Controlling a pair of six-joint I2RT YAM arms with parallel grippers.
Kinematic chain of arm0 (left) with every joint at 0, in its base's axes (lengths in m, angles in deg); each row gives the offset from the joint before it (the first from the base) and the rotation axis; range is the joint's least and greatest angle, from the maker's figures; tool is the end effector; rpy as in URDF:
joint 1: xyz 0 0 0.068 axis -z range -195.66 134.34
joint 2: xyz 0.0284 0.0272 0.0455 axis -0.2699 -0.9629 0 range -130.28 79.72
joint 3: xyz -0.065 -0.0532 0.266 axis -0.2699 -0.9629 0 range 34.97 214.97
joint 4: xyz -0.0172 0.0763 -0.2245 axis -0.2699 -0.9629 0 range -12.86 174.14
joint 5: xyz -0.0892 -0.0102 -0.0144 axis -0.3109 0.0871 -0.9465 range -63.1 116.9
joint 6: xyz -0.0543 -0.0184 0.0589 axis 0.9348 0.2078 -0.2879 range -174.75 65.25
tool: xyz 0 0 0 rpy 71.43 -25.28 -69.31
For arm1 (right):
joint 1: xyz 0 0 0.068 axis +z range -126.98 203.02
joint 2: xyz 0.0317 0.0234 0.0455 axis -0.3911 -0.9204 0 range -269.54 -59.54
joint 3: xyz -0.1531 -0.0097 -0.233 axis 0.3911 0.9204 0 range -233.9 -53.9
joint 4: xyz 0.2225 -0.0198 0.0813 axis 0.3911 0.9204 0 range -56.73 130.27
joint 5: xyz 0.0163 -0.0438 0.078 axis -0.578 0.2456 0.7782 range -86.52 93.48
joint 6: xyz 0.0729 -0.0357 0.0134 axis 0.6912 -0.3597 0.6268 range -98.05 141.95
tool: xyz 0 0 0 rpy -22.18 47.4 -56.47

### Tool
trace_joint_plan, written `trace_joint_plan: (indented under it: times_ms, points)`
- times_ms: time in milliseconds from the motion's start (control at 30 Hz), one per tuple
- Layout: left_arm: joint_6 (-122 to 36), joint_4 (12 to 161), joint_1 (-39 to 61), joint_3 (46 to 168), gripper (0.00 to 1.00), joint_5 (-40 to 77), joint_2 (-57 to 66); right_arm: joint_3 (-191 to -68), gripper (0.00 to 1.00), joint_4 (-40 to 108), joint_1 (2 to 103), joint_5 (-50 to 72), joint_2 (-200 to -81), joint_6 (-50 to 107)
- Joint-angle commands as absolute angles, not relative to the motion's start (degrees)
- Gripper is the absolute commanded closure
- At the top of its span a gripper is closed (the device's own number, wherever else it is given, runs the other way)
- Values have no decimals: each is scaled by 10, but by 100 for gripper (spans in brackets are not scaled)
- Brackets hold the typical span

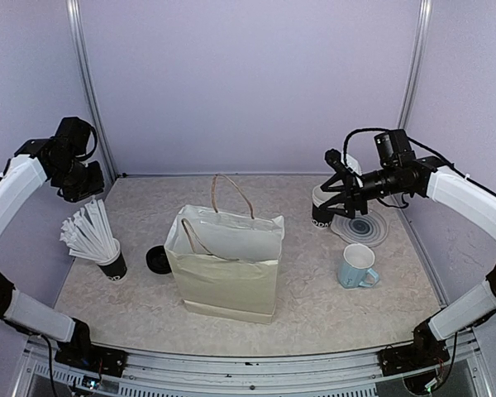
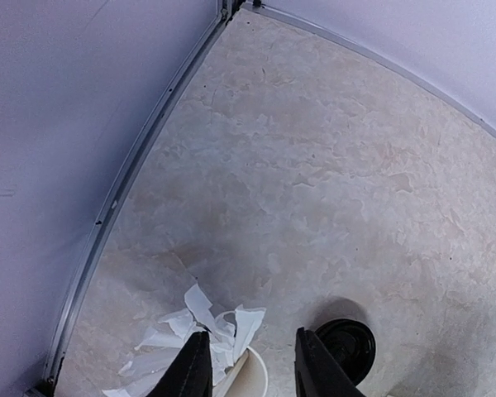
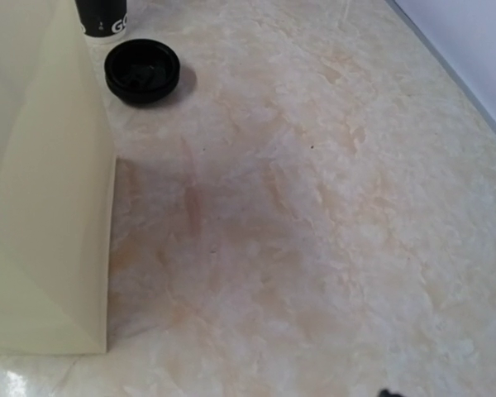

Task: Pack the takeout coffee

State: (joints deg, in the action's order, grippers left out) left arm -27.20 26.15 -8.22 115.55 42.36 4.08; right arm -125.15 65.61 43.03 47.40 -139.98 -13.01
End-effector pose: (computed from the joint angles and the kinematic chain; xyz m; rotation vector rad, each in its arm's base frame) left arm 0.2528 -0.0138 0.3398 -0.5369 2.3918 0.0713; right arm 0.2607 0.1478 0.3211 -1.3186 1.7017 0.7228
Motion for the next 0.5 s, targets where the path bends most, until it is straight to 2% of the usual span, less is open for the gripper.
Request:
trace_joint_plan:
  times_ms: [0,233,467]
  points:
    - [-286,267,-91,1174,69,435,32,-1235,34,639,428,484,-1390,-135]
    - [-289,271,-96,1161,65,445,19,-1232,34,642,428,486,-1393,-141]
    - [-289,285,-97,1157,74,456,-4,-1229,34,643,428,483,-1393,-146]
